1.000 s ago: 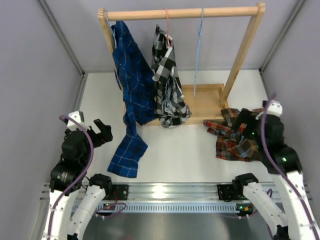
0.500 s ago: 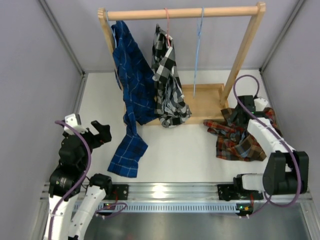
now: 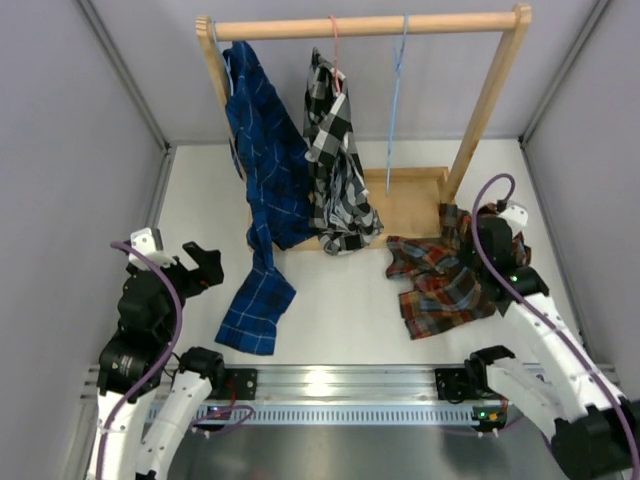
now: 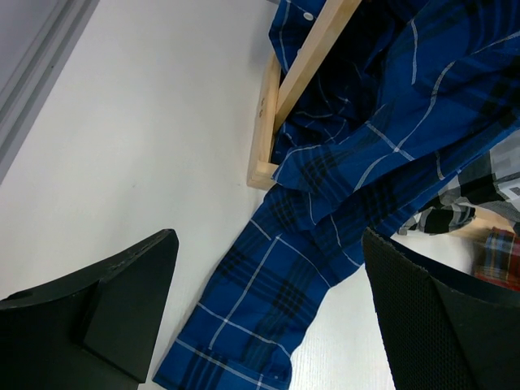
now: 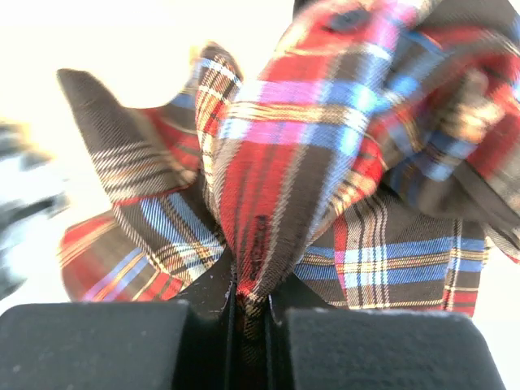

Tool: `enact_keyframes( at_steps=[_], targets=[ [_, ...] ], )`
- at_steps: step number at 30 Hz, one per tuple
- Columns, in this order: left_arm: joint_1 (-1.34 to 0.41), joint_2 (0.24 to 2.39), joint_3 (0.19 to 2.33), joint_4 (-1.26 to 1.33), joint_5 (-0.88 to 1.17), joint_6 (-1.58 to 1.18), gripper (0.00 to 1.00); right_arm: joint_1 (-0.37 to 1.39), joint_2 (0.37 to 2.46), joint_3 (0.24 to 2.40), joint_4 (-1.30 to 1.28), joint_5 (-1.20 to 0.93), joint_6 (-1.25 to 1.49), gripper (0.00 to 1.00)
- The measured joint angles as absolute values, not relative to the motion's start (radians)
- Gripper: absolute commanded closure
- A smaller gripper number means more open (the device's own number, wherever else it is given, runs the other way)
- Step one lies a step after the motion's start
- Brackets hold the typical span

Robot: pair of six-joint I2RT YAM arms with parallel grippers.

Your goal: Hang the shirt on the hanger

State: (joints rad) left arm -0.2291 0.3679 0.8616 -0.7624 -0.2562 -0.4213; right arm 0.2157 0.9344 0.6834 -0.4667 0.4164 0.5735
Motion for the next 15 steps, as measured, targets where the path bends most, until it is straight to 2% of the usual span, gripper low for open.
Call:
enact_keyframes(
  at_steps=[4,8,12,15],
  targets=[
    [-0.229,0.364,0.861,-0.762,-0.262,-0.421,0.02,0.324,0.714,0.688,-0.492,0.327,0.61,1.0],
    [-0.23,0.363,0.861,-0.762,-0.264,-0.421,0.02,0.479,0.588,0.65,-0.484,0.247,0.718,1.0],
    [-0.23,0.363,0.861,-0.762,-0.266,-0.421,0.02,0.844,0.607,0.568,-0.459,0.331,0.862,1.0],
    [-0.23,0.363,0.86,-0.762,-0.266,-0.421,0.02,1.166,0.78,0.57,-0.458,0.483,0.997,1.0]
  ],
)
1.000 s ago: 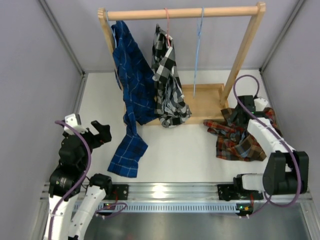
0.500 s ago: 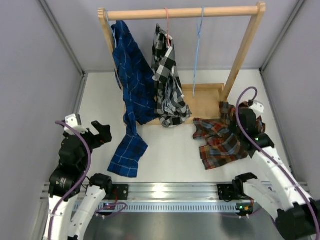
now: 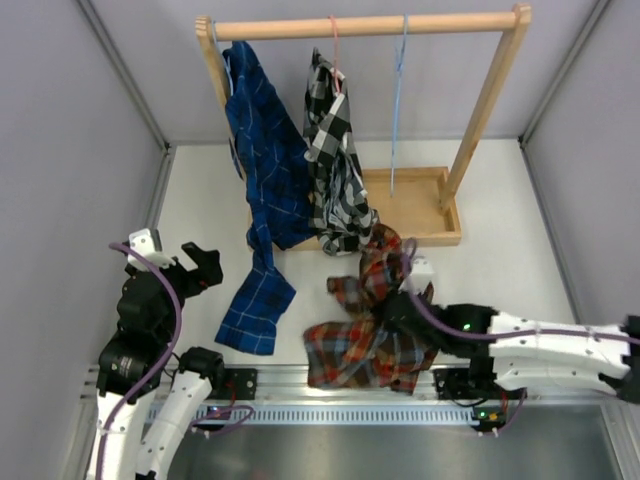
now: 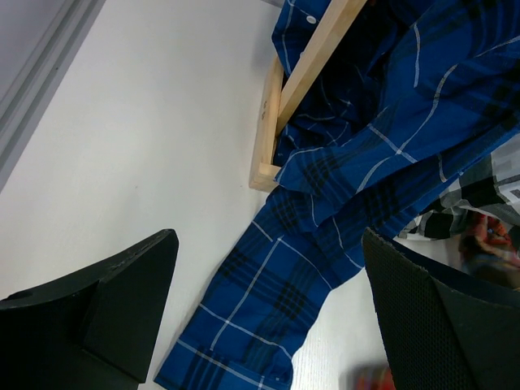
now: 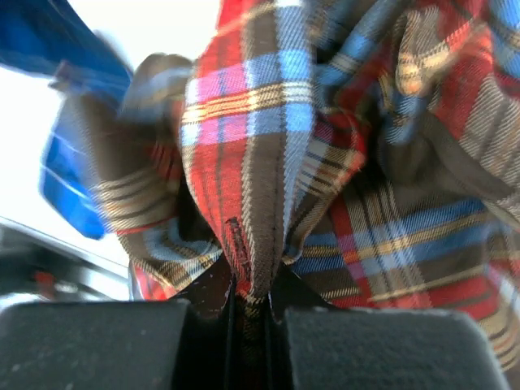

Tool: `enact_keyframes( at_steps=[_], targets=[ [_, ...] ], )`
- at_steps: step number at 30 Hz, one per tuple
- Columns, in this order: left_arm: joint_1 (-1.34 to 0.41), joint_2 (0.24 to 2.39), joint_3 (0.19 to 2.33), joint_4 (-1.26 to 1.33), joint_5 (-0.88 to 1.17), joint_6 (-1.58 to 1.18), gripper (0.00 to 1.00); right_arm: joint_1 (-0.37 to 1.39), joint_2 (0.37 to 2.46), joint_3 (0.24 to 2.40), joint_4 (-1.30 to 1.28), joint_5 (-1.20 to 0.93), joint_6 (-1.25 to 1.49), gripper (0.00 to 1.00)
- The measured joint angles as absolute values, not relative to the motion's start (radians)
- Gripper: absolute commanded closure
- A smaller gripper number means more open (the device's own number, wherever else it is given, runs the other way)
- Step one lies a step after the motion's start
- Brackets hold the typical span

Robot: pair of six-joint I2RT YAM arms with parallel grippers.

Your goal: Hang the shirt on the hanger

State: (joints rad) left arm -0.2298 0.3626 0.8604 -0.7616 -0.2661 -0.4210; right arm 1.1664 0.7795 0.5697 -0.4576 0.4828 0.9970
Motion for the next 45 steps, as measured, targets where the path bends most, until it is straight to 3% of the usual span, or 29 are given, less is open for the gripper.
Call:
enact_keyframes(
  at_steps=[2,3,5,6,7,10,13,18,23,29,33,40,41,42,45],
  targets=[
    [-0.23,0.362,0.86,-0.762,-0.266,-0.421,0.02,1.313,0.917,0.592,-0.462,0.596,1.089,0.97],
    [-0.23,0.362,0.86,-0.762,-0.266,-0.421,0.02,1.38,0.985,0.607,-0.463,0.649,1.131,0.76],
    [-0.23,0.362,0.86,-0.762,-0.266,-0.421,0.02,1.472,1.104,0.651,-0.463,0.73,1.199,0.47],
    [-0.23,0.362,0.86,-0.762,-0.266,-0.421,0.02,1.501,1.162,0.686,-0.466,0.762,1.224,0.15],
    [-0.23,0.362,0.86,-0.762,-0.266,-0.421,0.02,1.522,1.222,0.736,-0.482,0.794,1.242,0.01],
    [-0.23,0.362,0.86,-0.762,-0.266,-0.421,0.02,1.558,1.333,0.886,-0.538,0.863,1.243,0.0],
    [-0.231,0.361,0.86,-0.762,-0.266,-0.421,0.02,1.563,1.314,0.974,-0.576,0.894,1.168,0.0],
    [-0.232,0.355,0.86,-0.761,-0.266,-0.421,0.02,1.454,1.051,0.902,-0.615,0.859,1.063,0.03],
    [-0.232,0.353,0.86,-0.761,-0.266,-0.421,0.02,1.088,0.81,0.723,-0.645,0.761,0.91,0.09],
    [-0.232,0.353,0.86,-0.76,-0.258,-0.421,0.02,0.606,0.821,0.598,-0.542,0.369,0.649,0.2],
    [-0.233,0.353,0.86,-0.759,-0.253,-0.421,0.02,0.533,0.959,0.577,-0.442,0.142,0.53,0.25],
    [-0.233,0.354,0.86,-0.759,-0.251,-0.421,0.02,0.533,1.134,0.575,-0.251,-0.067,0.433,0.61],
    [-0.233,0.354,0.86,-0.759,-0.251,-0.421,0.02,0.533,1.134,0.575,-0.231,-0.08,0.429,0.7],
    [-0.233,0.354,0.86,-0.759,-0.251,-0.421,0.02,0.533,1.13,0.575,-0.211,-0.089,0.421,0.98],
    [-0.233,0.354,0.86,-0.759,-0.25,-0.421,0.02,0.532,1.105,0.575,-0.186,-0.107,0.408,1.0]
  ],
)
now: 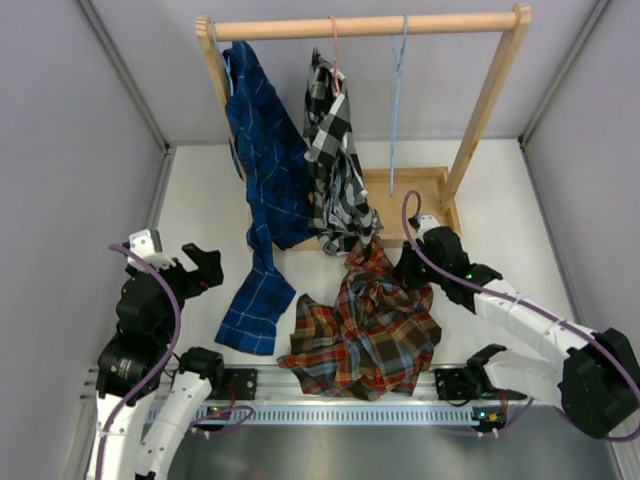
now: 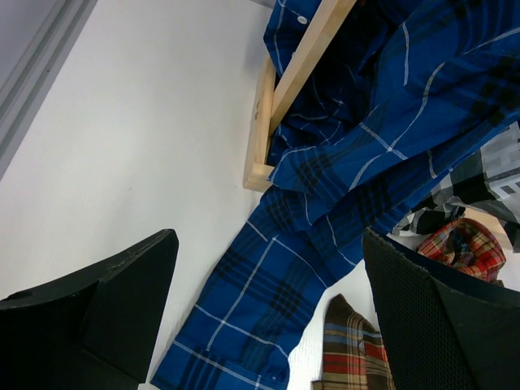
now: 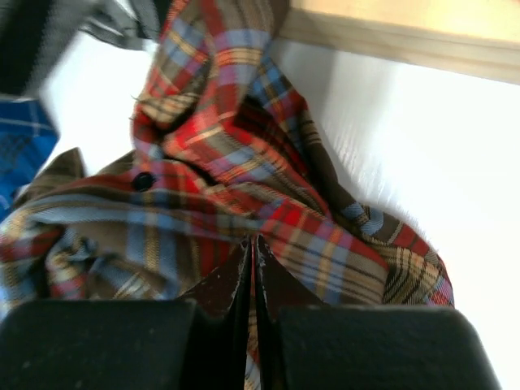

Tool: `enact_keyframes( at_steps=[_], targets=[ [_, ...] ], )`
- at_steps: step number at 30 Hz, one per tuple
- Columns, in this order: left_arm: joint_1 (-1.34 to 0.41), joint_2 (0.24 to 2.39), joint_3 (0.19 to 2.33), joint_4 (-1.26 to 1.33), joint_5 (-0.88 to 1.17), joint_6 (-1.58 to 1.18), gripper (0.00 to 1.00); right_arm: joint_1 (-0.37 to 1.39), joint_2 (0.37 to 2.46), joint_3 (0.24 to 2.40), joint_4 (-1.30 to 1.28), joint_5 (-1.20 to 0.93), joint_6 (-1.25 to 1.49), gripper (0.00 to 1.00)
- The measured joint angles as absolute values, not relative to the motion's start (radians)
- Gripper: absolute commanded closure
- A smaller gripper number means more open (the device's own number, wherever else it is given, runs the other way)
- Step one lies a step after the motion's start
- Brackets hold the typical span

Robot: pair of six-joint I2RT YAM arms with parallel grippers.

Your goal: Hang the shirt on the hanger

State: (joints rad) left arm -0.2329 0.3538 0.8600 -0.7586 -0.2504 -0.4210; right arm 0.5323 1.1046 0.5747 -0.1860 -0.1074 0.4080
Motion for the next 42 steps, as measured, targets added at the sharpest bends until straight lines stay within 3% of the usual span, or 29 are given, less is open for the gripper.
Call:
enact_keyframes(
  at_steps=[8,9,10,11,25,28,31,32,33,37,42],
  targets=[
    [-0.234,0.354,0.86,-0.758,-0.243,-0.421,0.02,0.532,0.789,0.578,-0.197,-0.125,0.391,0.98],
    [-0.234,0.354,0.86,-0.758,-0.242,-0.421,0.02,0.532,0.762,0.58,-0.204,-0.119,0.388,0.58],
    [-0.234,0.354,0.86,-0.758,-0.24,-0.421,0.02,0.532,0.744,0.585,-0.213,-0.109,0.391,0.39],
    [-0.234,0.354,0.86,-0.758,-0.239,-0.421,0.02,0.532,0.739,0.589,-0.215,-0.095,0.385,0.29],
    [-0.234,0.354,0.86,-0.756,-0.228,-0.42,0.02,0.532,1.213,0.601,-0.058,-0.107,0.297,0.26],
    [-0.234,0.358,0.86,-0.755,-0.224,-0.42,0.02,0.532,1.327,0.638,0.0,-0.114,0.281,0.32],
    [-0.234,0.363,0.86,-0.755,-0.224,-0.42,0.02,0.532,1.424,0.673,0.073,-0.141,0.27,0.63],
    [-0.234,0.364,0.86,-0.755,-0.224,-0.42,0.02,0.532,1.438,0.675,0.088,-0.147,0.268,0.89],
    [-0.234,0.365,0.859,-0.754,-0.224,-0.42,0.02,0.532,1.447,0.675,0.104,-0.154,0.264,1.0],
    [-0.235,0.365,0.856,-0.755,-0.224,-0.42,0.02,0.532,1.392,0.641,0.148,-0.161,0.292,1.0],
    [-0.235,0.365,0.856,-0.755,-0.223,-0.42,0.02,0.536,1.098,0.612,0.097,-0.153,0.296,1.0]
  ],
)
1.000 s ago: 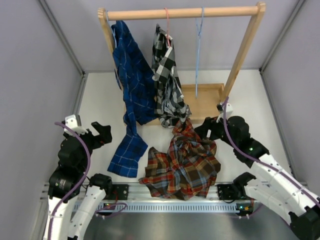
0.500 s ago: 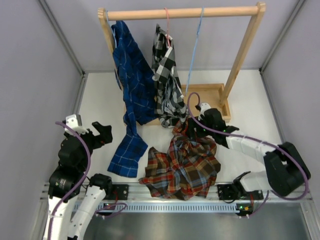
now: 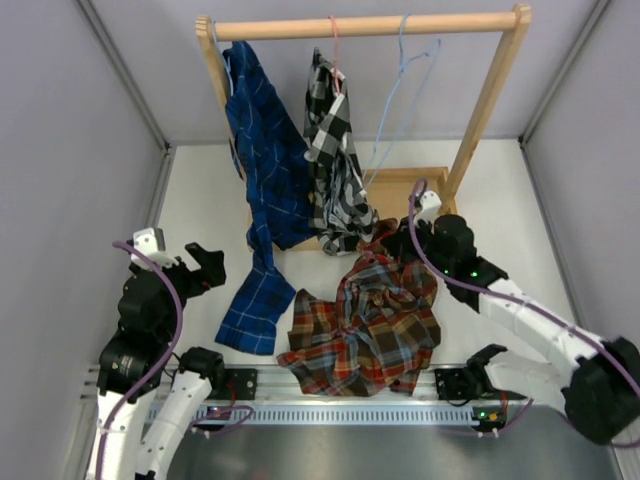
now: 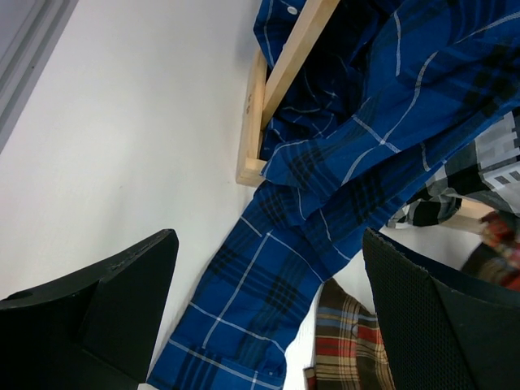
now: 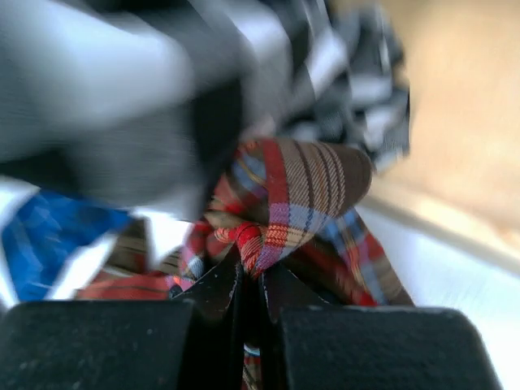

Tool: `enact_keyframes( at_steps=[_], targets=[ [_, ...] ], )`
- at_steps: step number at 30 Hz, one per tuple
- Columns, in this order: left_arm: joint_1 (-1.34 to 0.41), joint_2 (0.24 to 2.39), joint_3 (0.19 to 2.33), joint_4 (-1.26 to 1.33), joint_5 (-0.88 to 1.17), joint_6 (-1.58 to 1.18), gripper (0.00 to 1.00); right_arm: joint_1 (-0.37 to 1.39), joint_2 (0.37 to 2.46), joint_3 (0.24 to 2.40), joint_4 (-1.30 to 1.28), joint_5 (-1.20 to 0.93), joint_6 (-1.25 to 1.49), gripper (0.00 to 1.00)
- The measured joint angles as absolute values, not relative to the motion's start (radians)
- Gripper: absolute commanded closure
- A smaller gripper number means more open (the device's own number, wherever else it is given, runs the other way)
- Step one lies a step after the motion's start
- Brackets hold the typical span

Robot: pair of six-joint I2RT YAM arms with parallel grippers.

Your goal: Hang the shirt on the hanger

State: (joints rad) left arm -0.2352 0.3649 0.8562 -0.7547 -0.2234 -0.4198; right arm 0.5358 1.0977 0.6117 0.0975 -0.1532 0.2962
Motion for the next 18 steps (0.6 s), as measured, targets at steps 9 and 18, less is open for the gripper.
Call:
enact_keyframes(
  at_steps=[9,18],
  targets=[
    [-0.236,0.365,0.856,-0.745,-0.129,-0.396,0.02,0.546,0.882,0.992,-0.295,-0.31,0.187,1.0],
    [-0.236,0.391,0.791,-0.515,0.356,-0.459,0.02,0.633,0.748,0.979,-0.464,-0.505,0.26,0.98]
  ],
)
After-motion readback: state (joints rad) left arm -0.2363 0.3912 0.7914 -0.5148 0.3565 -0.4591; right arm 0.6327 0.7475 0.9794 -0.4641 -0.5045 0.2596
